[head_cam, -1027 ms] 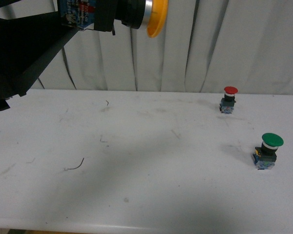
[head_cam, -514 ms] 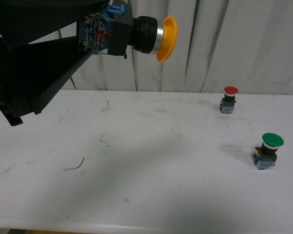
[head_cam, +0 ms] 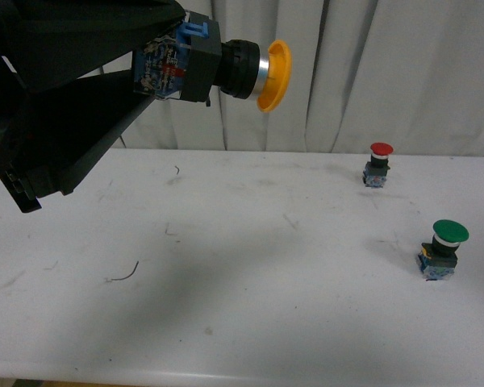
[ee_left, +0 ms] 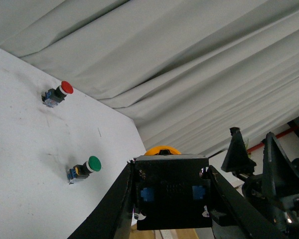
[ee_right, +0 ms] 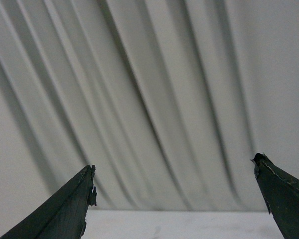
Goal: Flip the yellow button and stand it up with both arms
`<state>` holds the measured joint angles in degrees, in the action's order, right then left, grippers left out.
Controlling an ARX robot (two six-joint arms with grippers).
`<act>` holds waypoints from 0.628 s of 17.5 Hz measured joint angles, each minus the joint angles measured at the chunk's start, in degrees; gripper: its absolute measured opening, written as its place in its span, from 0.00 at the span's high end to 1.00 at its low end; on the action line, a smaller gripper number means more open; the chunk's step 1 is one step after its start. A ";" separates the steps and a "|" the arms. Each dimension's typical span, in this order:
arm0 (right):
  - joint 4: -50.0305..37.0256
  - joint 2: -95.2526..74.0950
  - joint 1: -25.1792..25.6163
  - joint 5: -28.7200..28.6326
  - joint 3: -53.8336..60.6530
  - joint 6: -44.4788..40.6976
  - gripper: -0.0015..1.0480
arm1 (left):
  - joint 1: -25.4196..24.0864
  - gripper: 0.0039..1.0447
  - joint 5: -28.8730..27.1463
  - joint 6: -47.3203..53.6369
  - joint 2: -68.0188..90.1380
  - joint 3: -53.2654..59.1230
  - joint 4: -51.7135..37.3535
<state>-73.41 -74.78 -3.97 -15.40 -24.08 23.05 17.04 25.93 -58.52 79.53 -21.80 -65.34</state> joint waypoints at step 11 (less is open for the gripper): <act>-0.33 -10.10 -9.33 -10.86 0.09 34.77 0.06 | 0.13 0.66 -0.26 0.02 0.17 -0.70 0.11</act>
<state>-73.73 -84.88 -13.30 -26.26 -23.99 57.82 17.17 25.67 -58.50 79.70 -22.50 -65.23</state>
